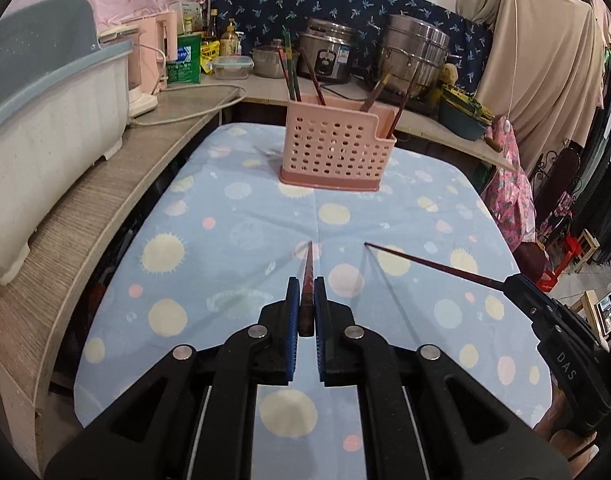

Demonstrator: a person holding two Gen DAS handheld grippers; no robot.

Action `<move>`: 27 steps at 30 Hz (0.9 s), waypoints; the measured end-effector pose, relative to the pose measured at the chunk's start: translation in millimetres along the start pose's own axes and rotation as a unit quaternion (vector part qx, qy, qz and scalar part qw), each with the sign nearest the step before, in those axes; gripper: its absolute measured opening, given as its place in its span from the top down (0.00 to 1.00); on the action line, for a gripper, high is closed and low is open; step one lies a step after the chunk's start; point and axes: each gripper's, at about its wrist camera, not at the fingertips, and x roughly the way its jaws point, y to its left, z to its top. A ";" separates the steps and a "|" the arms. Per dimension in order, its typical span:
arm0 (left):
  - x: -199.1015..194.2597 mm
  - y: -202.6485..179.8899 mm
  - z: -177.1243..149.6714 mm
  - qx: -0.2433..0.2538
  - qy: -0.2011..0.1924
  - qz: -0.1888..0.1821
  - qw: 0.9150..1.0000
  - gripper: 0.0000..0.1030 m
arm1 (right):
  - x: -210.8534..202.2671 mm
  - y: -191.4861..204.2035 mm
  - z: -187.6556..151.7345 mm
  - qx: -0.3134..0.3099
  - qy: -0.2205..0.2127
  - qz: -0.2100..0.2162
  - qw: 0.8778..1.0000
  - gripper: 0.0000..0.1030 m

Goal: Organize utensils
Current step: 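Lift both held chopsticks and carry them over the pink basket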

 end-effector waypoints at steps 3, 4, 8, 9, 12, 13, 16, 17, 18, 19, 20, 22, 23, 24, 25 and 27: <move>-4.1 2.5 20.4 -0.003 -0.015 0.000 1.000 0.93 | 0.0 0.9 19.5 0.000 -0.014 0.006 1.000 0.94; -4.1 3.1 25.7 -0.004 -0.018 -0.001 1.000 0.93 | 0.4 1.4 25.4 0.001 -0.018 0.008 1.000 0.94; -5.0 2.8 51.7 -0.005 -0.039 0.005 0.999 0.93 | 3.4 3.7 49.4 0.003 -0.030 0.018 0.999 0.93; -5.4 3.4 58.1 -0.005 -0.042 0.004 0.999 0.93 | 3.8 4.7 54.5 0.003 -0.033 0.019 0.999 0.93; -4.9 1.8 74.3 -0.004 -0.051 0.007 0.999 0.93 | 5.9 7.3 71.9 0.004 -0.041 0.023 0.999 0.93; -4.9 1.7 79.8 -0.003 -0.053 0.006 0.999 0.93 | 6.8 7.9 76.9 0.004 -0.043 0.025 0.999 0.93; -1.8 1.5 95.8 -0.006 -0.056 0.001 0.998 0.93 | 9.2 9.4 89.3 0.004 -0.049 0.031 0.998 0.93; -0.8 1.6 102.5 -0.009 -0.057 -0.002 0.998 0.93 | 10.1 10.1 93.7 0.004 -0.052 0.032 0.998 0.93; -0.9 1.5 106.7 -0.011 -0.058 -0.005 0.998 0.93 | 10.7 10.7 98.0 0.003 -0.055 0.034 0.998 0.93; -1.2 1.3 113.0 -0.013 -0.062 -0.008 0.998 0.93 | 11.1 10.7 102.6 0.003 -0.059 0.034 0.998 0.93; -2.0 0.7 118.9 -0.014 -0.067 -0.009 0.998 0.93 | 11.4 10.6 107.9 0.003 -0.063 0.035 0.997 0.93; -4.3 -0.1 130.1 -0.014 -0.078 -0.010 0.997 0.93 | 11.8 8.7 119.9 0.008 -0.072 0.040 0.997 0.93; -5.3 -0.9 136.5 -0.014 -0.084 -0.011 0.996 0.93 | 11.5 7.4 124.9 0.010 -0.076 0.042 0.996 0.93; -6.7 -1.5 142.0 -0.014 -0.089 -0.012 0.996 0.93 | 11.7 6.6 131.8 0.013 -0.080 0.044 0.996 0.93; -7.5 -2.2 148.7 -0.015 -0.094 -0.012 0.995 0.93 | 11.6 5.6 138.4 0.015 -0.086 0.046 0.995 0.93; -8.5 -4.2 162.3 -0.017 -0.106 -0.012 0.994 0.93 | 11.5 4.1 154.9 0.017 -0.100 0.048 0.994 0.93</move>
